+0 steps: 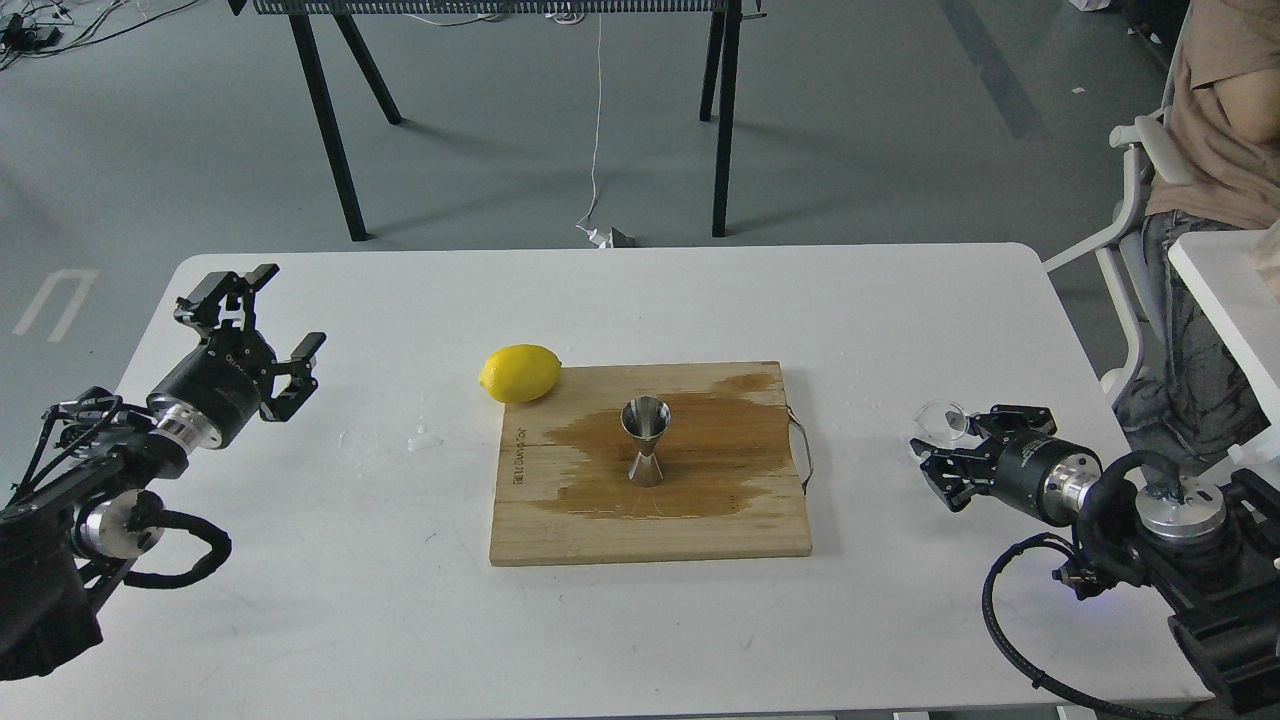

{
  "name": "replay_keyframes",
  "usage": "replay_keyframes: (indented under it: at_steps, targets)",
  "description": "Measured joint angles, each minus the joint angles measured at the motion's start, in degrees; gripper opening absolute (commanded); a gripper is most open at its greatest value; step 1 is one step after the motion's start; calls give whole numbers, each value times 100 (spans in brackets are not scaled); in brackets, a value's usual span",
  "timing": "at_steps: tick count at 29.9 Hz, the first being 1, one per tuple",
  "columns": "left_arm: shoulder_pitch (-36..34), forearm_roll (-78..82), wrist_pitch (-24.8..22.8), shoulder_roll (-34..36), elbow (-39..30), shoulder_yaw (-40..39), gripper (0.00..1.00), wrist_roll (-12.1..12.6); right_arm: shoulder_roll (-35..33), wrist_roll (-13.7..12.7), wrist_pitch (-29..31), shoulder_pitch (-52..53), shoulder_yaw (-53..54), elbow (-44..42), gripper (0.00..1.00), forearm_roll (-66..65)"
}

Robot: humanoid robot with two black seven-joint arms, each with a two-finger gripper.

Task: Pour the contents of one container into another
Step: 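Lift the glass cup and carry it toward the jigger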

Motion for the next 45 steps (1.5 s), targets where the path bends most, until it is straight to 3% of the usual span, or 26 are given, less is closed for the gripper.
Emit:
replay_keyframes:
  at_steps: [11, 20, 45]
  targets:
    - [0, 0, 0, -4, 0, 13, 94, 0, 201, -43, -195, 681, -197, 1334, 45, -2164]
    - [-4, -8, 0, 17, 0, 5, 94, 0, 852, -18, -170, 1667, -1347, 1370, 45, -3086]
    - [-31, -10, 0, 38, 0, -8, 94, 0, 958, -2, -120, 3216, -3575, 1293, 46, -3777]
